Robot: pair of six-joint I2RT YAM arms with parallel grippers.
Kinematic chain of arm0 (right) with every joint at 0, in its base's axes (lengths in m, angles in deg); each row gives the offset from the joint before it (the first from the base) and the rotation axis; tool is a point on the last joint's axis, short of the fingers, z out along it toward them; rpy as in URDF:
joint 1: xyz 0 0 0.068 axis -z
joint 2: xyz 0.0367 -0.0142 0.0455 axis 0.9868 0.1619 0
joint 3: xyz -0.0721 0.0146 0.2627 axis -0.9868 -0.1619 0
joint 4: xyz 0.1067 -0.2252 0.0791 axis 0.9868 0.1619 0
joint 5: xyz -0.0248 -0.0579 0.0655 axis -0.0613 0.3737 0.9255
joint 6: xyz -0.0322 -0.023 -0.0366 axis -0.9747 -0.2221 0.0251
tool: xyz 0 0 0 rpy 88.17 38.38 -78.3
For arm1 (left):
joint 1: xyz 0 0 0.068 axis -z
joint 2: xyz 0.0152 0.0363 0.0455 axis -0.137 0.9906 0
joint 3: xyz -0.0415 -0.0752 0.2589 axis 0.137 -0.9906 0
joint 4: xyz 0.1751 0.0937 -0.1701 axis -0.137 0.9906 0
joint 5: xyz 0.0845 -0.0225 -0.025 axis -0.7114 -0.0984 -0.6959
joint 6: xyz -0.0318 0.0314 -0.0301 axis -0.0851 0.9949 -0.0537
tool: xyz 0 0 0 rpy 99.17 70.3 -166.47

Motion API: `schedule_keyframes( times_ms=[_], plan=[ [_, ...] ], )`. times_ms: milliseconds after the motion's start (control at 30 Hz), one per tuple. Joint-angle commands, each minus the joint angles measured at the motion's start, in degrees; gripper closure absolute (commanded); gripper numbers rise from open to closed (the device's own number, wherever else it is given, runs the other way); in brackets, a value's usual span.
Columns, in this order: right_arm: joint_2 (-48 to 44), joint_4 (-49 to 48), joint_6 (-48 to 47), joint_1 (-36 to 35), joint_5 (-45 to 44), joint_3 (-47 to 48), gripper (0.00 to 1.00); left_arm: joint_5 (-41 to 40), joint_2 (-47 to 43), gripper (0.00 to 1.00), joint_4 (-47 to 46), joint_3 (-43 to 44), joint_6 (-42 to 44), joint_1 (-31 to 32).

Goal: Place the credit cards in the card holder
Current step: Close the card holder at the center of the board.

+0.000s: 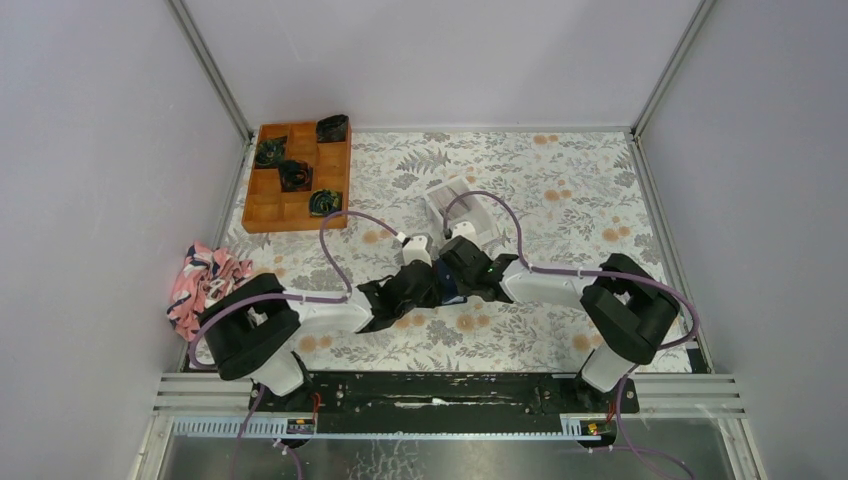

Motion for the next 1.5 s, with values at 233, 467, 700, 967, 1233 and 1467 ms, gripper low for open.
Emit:
schedule_keyframes(
  times_ms=[233, 467, 700, 967, 1233, 1467],
  plan=[
    [-5.4, 1.6, 3.0, -0.4, -1.1, -4.3, 0.69, -2.5, 4.8, 1.0, -2.1, 6.0, -1.2, 2.4],
    [-7.1, 0.5, 3.0, 0.5, -1.3, -5.5, 0.66, -2.8, 7.5, 1.0, 0.6, 7.5, -1.3, 3.3],
    [-7.9, 0.2, 1.9, 1.0, -1.3, -4.7, 0.63, -3.8, 7.3, 1.0, 2.0, 6.6, -1.9, 3.7],
    [-8.3, 1.3, 1.4, 1.1, -0.5, -3.1, 0.61, -5.4, 5.9, 1.0, 3.2, 5.6, -2.0, 4.3],
    [-10.6, 2.1, 1.4, 1.1, 0.3, -3.0, 0.58, -6.7, 3.6, 1.0, 4.2, 4.6, -2.3, 4.9],
    [-10.9, 2.6, 1.2, 1.0, 1.8, -1.9, 0.56, -7.8, 2.5, 1.0, 4.6, 3.9, -2.4, 5.0]
  ],
)
